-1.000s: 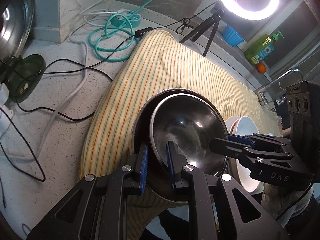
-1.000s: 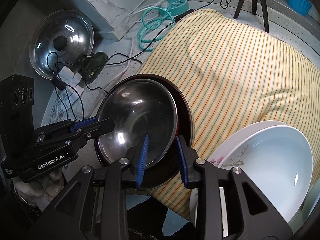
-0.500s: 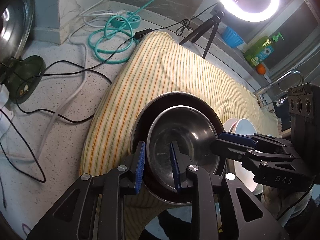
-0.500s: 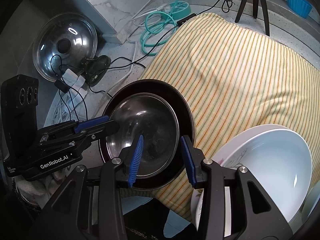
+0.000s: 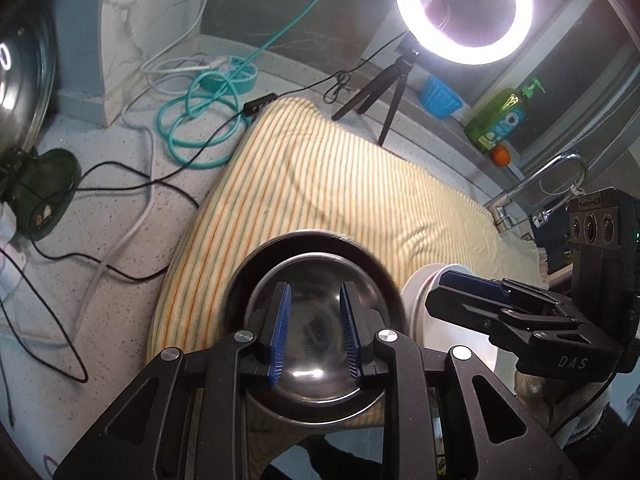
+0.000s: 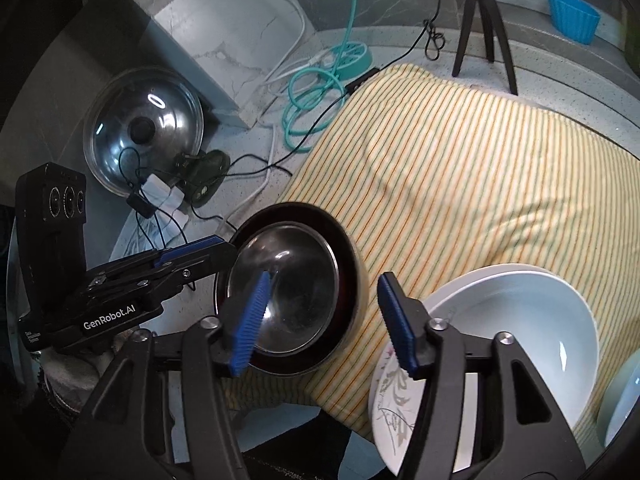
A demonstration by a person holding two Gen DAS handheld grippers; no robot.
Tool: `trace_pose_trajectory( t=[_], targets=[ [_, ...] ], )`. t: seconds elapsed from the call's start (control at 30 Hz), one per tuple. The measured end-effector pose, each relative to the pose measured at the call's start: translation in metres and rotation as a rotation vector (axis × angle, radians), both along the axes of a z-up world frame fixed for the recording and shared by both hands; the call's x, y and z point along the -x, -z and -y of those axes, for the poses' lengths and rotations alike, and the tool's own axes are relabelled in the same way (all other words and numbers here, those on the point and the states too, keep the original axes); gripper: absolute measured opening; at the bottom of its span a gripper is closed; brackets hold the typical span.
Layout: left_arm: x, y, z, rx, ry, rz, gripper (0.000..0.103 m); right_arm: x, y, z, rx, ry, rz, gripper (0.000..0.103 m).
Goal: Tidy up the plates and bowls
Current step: 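Move both grippers to the pale blue-white bowl rim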
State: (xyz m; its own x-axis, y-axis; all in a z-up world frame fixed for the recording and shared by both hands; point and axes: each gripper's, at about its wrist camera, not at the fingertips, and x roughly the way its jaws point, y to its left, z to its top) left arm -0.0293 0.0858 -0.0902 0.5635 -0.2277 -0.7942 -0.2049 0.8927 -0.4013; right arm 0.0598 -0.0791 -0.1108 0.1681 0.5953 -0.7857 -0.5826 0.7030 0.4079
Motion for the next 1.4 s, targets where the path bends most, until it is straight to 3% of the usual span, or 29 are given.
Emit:
trace_pose_trajectory(
  t=[0.1, 0.23, 0.5, 0.97, 1.4],
  targets=[
    [-0.004, -0.007, 0.008, -0.005, 0.012, 0.025, 0.029, -0.002, -0.009, 0.014, -0.007, 0.018, 0.028, 0.061],
    [-0.01, -0.014, 0.026, -0.001, 0.041, 0.051, 0.029, -0.001, -0.02, 0.042, -0.011, 0.06, 0.075, 0.072],
    [-0.02, -0.016, 0.066, 0.021, 0.082, 0.081, 0.047, -0.009, -0.023, 0.121, -0.013, 0.195, 0.085, 0.079],
    [-0.044, -0.002, 0.163, 0.05, 0.242, 0.058, 0.047, -0.011, -0.008, 0.267, 0.056, 0.457, 0.086, 0.079],
    [-0.065, 0.017, 0.25, 0.07, 0.388, 0.035, 0.047, -0.007, 0.018, 0.341, 0.103, 0.552, 0.066, 0.079]
  ],
)
